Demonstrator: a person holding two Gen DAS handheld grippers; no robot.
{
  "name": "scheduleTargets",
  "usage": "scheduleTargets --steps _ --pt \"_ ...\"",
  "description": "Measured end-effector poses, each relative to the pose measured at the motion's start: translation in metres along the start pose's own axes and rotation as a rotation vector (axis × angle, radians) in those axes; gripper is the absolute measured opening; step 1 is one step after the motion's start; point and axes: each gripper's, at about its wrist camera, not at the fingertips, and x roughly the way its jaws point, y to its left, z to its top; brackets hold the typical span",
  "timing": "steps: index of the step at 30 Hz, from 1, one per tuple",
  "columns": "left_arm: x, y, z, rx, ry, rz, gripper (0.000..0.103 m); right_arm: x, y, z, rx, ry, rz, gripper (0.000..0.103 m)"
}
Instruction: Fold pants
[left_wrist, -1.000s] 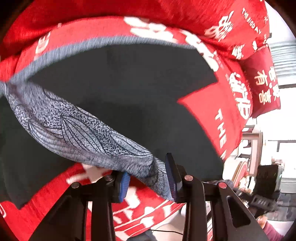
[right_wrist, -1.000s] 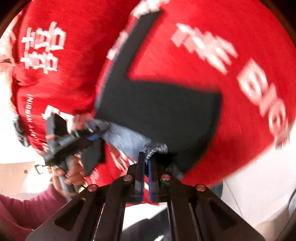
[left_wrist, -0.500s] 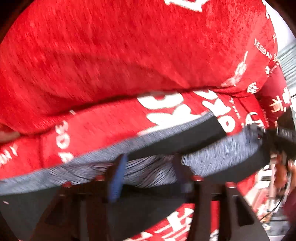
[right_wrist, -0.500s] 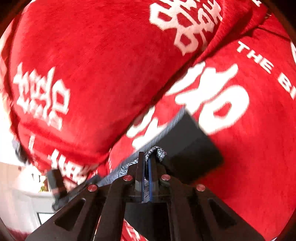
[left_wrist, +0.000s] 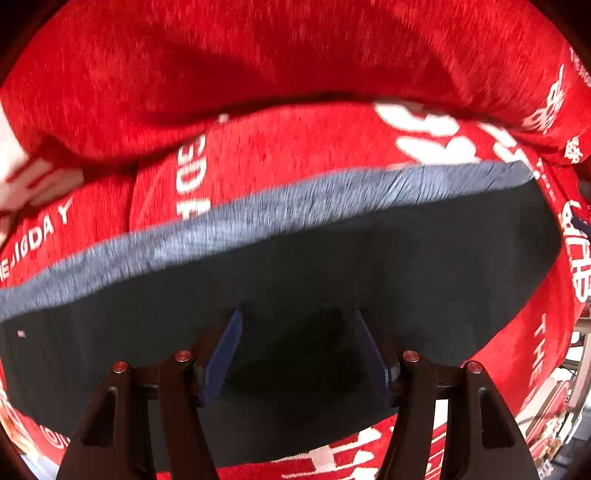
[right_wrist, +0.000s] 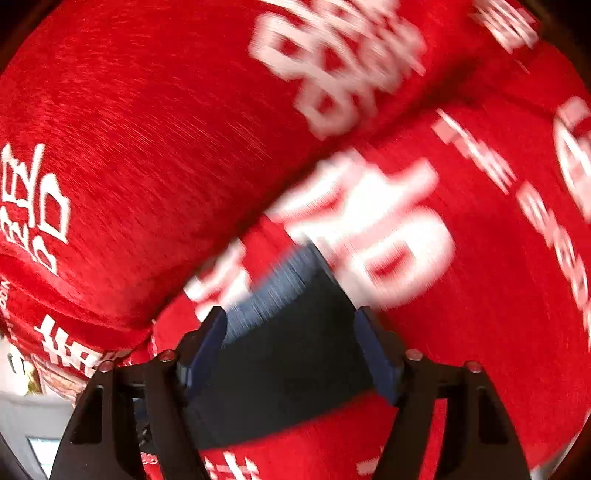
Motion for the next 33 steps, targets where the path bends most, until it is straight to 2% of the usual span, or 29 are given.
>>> scheduleTargets --steps 2,4,5,6,7,8,11,13,14,15,16,19,22,26,28,29,30,33 --pt "0.006 0.0 -0.008 -0.013 0.015 0.006 0.064 0.004 -0.022 -0.024 0.079 0.041 0.017 0.053" --pt "0.008 0.0 -0.011 -0.02 0.02 0.01 0.064 0.016 -0.041 -0.04 0.154 0.09 0.039 0.046" --pt "0.009 0.0 -0.013 -0.019 0.016 0.014 0.064 0.025 -0.05 -0.046 0.197 0.105 0.047 0.038" --pt "0.009 -0.001 -0.013 -0.017 0.012 0.019 0.064 0.03 -0.053 -0.046 0.216 0.105 0.061 0.019" --pt "0.008 -0.001 -0.014 -0.014 0.011 0.023 0.064 0.035 -0.055 -0.045 0.233 0.102 0.082 0.01" --pt "0.008 -0.001 -0.014 -0.014 0.011 0.025 0.064 0.038 -0.054 -0.042 0.24 0.092 0.09 0.008" --pt "0.008 0.001 -0.016 -0.025 0.01 0.03 0.066 0.028 -0.042 -0.034 0.2 0.042 0.134 0.007" --pt "0.012 0.0 -0.014 -0.035 0.009 0.059 0.079 0.027 -0.04 -0.035 0.165 0.06 0.067 0.008" --pt "0.013 0.001 -0.014 -0.041 0.012 0.062 0.079 0.032 -0.043 -0.036 0.149 0.091 0.013 0.012" --pt "0.011 0.002 -0.014 -0.049 0.023 0.061 0.079 0.036 -0.047 -0.038 0.146 0.119 -0.017 0.02" --pt "0.007 0.003 -0.012 -0.053 0.025 0.062 0.079 0.033 -0.051 -0.039 0.155 0.126 -0.038 0.022" --pt "-0.012 0.008 -0.004 -0.057 -0.03 0.062 0.079 0.008 -0.044 -0.039 0.129 0.064 -0.058 0.025" --pt "-0.018 0.013 0.012 -0.069 -0.075 0.091 0.079 -0.004 -0.005 -0.037 -0.04 0.022 -0.015 0.025" --pt "-0.001 0.018 0.041 -0.132 -0.068 0.138 0.079 0.048 0.056 -0.031 -0.227 0.135 0.043 0.025" --pt "0.012 0.026 0.044 -0.174 -0.053 0.157 0.079 0.086 0.082 -0.033 -0.294 0.187 0.046 0.025" --pt "0.017 0.029 0.045 -0.205 -0.066 0.155 0.082 0.102 0.087 -0.035 -0.314 0.204 0.031 0.025" --pt "0.019 0.029 0.045 -0.223 -0.083 0.164 0.09 0.118 0.092 -0.035 -0.333 0.219 -0.002 0.024" --pt "0.022 0.038 0.049 -0.236 -0.078 0.147 0.096 0.121 0.095 -0.023 -0.352 0.129 -0.034 0.024"
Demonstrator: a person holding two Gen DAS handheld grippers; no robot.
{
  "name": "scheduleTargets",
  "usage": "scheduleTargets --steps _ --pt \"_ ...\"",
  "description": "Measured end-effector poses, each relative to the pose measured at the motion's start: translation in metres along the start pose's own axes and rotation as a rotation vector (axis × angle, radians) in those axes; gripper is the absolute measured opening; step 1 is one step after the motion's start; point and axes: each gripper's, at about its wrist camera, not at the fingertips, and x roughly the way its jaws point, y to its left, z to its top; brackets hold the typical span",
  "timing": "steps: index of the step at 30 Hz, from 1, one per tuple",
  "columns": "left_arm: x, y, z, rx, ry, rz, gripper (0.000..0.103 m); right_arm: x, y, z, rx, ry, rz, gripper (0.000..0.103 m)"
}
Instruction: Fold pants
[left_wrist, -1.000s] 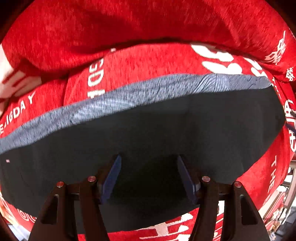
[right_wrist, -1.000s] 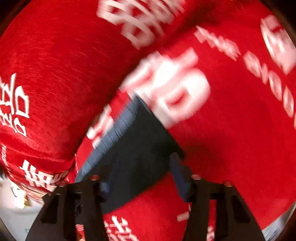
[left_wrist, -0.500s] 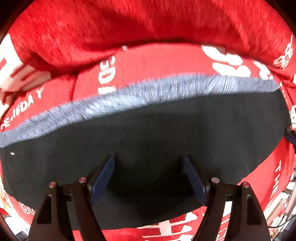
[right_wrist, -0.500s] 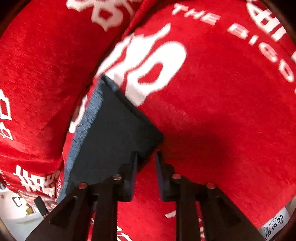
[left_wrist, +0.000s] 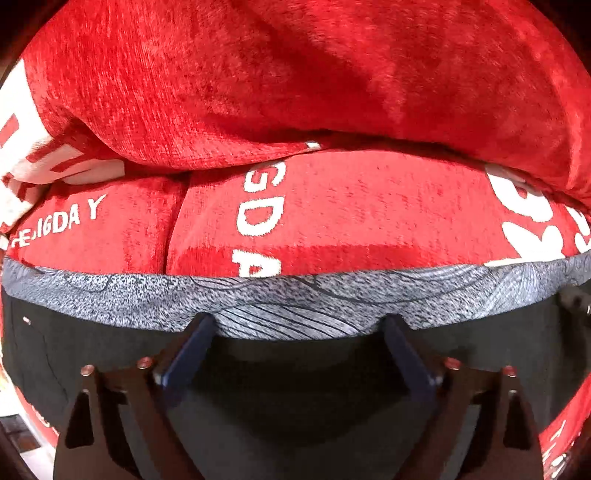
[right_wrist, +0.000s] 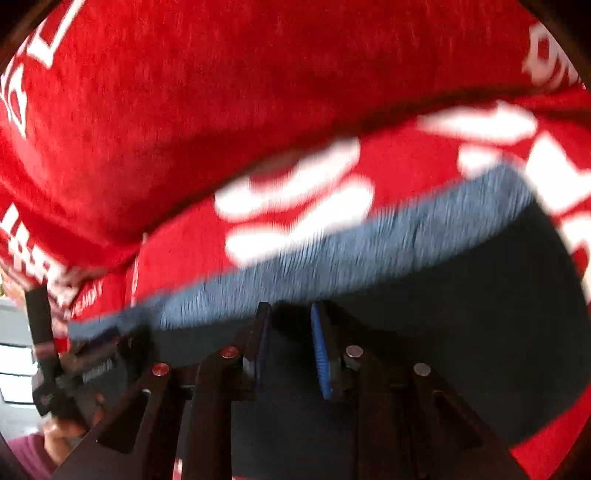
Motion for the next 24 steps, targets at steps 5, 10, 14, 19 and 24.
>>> scheduleTargets --steps 5,10,14,19,24 --pt "-0.012 0.025 0.007 -0.012 0.003 0.05 0.096 -0.021 -0.043 0.01 0.147 -0.031 -0.048 0.026" --pt "-0.036 0.067 -0.008 -0.013 0.001 0.07 0.096 -0.051 -0.051 -0.023 0.231 -0.005 0.058 0.047" --pt "-0.05 0.108 -0.036 -0.005 0.018 0.106 0.096 -0.052 -0.009 -0.073 0.234 0.059 0.236 0.055" --pt "-0.062 0.179 -0.067 -0.007 0.002 0.166 0.096 -0.017 0.066 -0.137 0.198 0.244 0.426 0.055" --pt "-0.044 0.278 -0.08 -0.048 -0.021 0.276 0.096 0.052 0.136 -0.191 0.246 0.376 0.558 0.055"
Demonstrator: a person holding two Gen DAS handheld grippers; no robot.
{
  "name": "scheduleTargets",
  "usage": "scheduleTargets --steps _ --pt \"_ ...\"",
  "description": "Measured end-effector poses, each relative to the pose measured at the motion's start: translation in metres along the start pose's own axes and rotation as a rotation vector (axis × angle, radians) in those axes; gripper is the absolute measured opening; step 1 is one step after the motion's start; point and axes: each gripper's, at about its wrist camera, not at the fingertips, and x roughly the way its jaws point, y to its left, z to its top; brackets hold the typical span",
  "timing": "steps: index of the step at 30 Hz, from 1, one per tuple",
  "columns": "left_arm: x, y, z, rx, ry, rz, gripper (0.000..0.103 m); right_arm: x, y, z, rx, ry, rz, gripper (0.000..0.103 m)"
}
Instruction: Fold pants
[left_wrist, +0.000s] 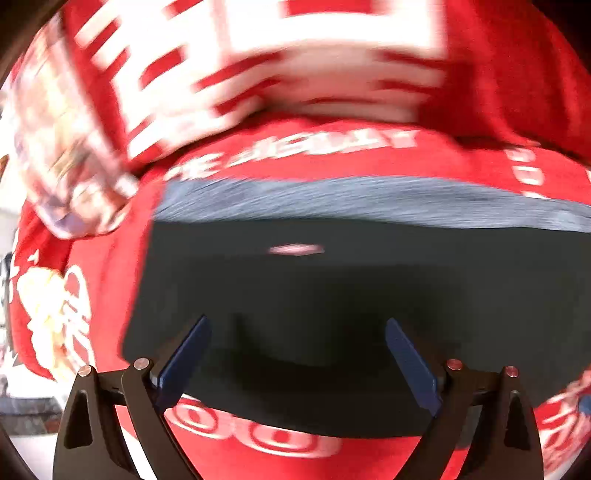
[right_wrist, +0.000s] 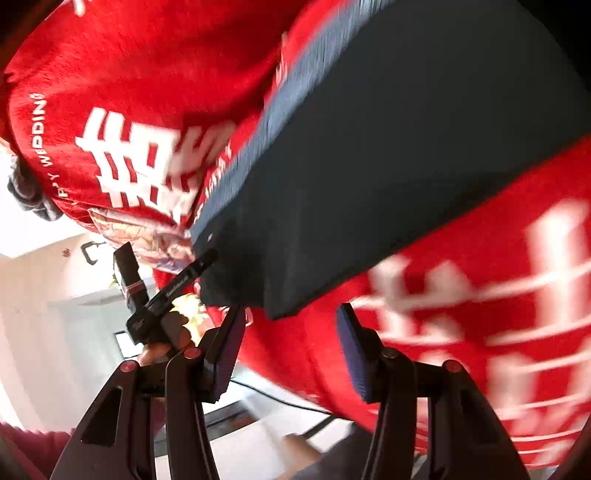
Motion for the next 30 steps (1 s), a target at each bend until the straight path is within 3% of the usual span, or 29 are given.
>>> scheduleTargets --steps 2,5,11,16,17,19,20,23,28,30 --pt "0.018 0.029 -0.007 -0.034 0.016 0.028 0.096 0.029 -0.005 -0.007 0.043 0.016 0.04 0.055" --pt "0.034 0.061 -0.017 -0.104 0.022 -0.08 0.102 0.055 -0.008 -0.017 0.069 0.011 0.027 0.055" --pt "0.048 0.073 -0.017 -0.073 -0.004 -0.152 0.103 0.07 0.002 -0.016 0.094 -0.041 0.072 0.055" --pt "0.055 0.081 -0.02 -0.074 -0.017 -0.177 0.103 0.082 0.011 -0.014 0.093 -0.036 0.017 0.056" --pt "0.055 0.082 -0.021 -0.073 -0.019 -0.182 0.103 0.084 0.015 -0.013 0.084 -0.039 0.002 0.053" --pt "0.056 0.086 -0.022 -0.067 -0.021 -0.189 0.103 0.087 0.024 -0.008 0.067 -0.055 -0.028 0.016" --pt "0.054 0.088 -0.023 -0.062 -0.021 -0.19 0.103 0.086 0.031 -0.005 0.046 -0.071 -0.054 0.006" --pt "0.054 0.092 -0.025 -0.049 -0.027 -0.198 0.103 0.081 0.045 -0.01 -0.036 -0.112 -0.105 0.006" --pt "0.043 0.081 -0.02 -0.02 -0.004 -0.154 0.103 0.077 0.006 -0.038 0.096 -0.091 -0.177 0.007" --pt "0.033 0.078 -0.021 -0.01 0.008 -0.14 0.103 0.061 0.009 -0.043 0.081 -0.088 -0.213 0.011"
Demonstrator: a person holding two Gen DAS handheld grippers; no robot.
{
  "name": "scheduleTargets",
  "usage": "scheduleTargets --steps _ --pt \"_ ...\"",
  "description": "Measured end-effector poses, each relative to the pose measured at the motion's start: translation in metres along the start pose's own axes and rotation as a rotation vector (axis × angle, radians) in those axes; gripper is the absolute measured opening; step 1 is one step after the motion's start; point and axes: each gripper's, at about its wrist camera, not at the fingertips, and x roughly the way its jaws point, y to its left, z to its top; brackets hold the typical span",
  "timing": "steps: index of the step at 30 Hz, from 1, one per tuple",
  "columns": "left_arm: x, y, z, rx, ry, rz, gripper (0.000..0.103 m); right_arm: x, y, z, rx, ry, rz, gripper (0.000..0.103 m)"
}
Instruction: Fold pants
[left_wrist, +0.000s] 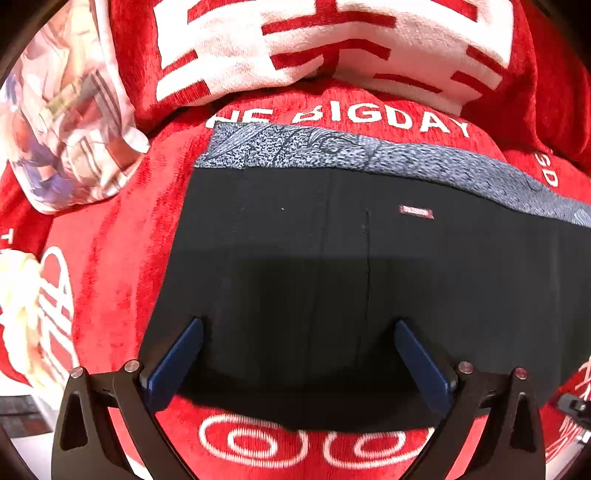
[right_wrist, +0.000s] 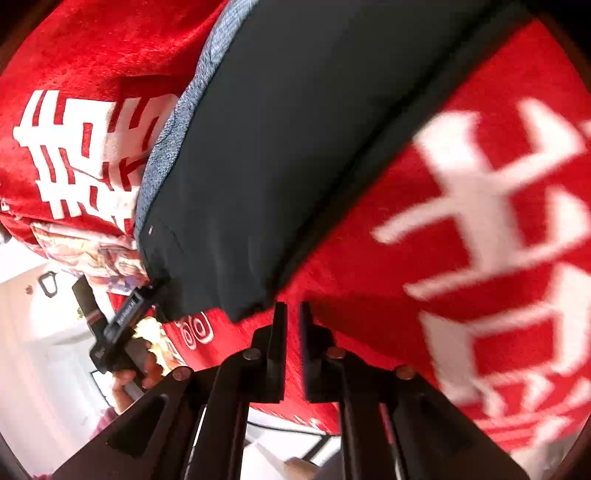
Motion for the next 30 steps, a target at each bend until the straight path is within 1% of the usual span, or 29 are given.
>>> scheduleTargets --steps 2,3,5,9,11,12,13,14,15,16,17,19,20,23,25,28,30 --pt "-0.013 -0.007 -0.004 0.001 -0.009 -0.034 0.103 -0.024 0.011 0.002 -0.088 -0.031 -0.04 0.011" --pt "-0.021 -0.015 -0.007 0.011 -0.019 -0.054 0.103 -0.037 0.019 0.005 -0.142 -0.062 -0.075 0.015" --pt "-0.032 -0.035 -0.013 0.042 -0.032 -0.086 0.103 -0.056 0.032 0.016 -0.213 -0.124 -0.153 0.018" --pt "-0.033 -0.093 -0.021 0.107 -0.021 -0.171 0.103 -0.073 0.045 0.052 -0.264 -0.229 -0.257 0.018" --pt "-0.024 -0.122 -0.025 0.134 -0.003 -0.19 0.103 -0.069 0.04 0.064 -0.28 -0.238 -0.316 0.018" --pt "-0.016 -0.135 -0.029 0.156 0.012 -0.179 0.103 -0.064 0.033 0.066 -0.283 -0.225 -0.344 0.018" --pt "-0.009 -0.147 -0.034 0.183 0.023 -0.138 0.103 -0.06 0.027 0.065 -0.283 -0.221 -0.346 0.018" --pt "-0.003 -0.156 -0.04 0.234 0.002 -0.071 0.103 -0.064 0.022 0.061 -0.285 -0.254 -0.324 0.018" --pt "-0.003 -0.163 -0.046 0.281 -0.03 -0.032 0.103 -0.065 0.02 0.059 -0.28 -0.261 -0.315 0.018" --pt "-0.006 -0.166 -0.049 0.305 -0.044 -0.028 0.103 -0.067 0.018 0.057 -0.274 -0.258 -0.314 0.018" --pt "-0.007 -0.164 -0.049 0.301 -0.034 -0.043 0.103 -0.068 0.016 0.055 -0.271 -0.258 -0.313 0.018" --pt "-0.009 -0.153 -0.045 0.261 0.008 -0.088 0.103 -0.066 0.019 0.054 -0.269 -0.245 -0.319 0.018" --pt "-0.011 -0.148 -0.042 0.245 0.022 -0.095 0.103 -0.066 0.02 0.053 -0.271 -0.233 -0.325 0.018" --pt "-0.021 -0.13 -0.039 0.221 0.029 -0.076 0.103 -0.066 0.024 0.048 -0.26 -0.196 -0.344 0.018" --pt "-0.029 -0.12 -0.04 0.199 0.029 -0.083 0.103 -0.068 0.024 0.042 -0.247 -0.174 -0.355 0.019" --pt "-0.041 -0.106 -0.046 0.172 0.046 -0.088 0.103 -0.072 0.022 0.03 -0.231 -0.146 -0.376 0.027" --pt "-0.045 -0.102 -0.054 0.165 0.059 -0.084 0.103 -0.076 0.022 0.022 -0.22 -0.127 -0.381 0.035"
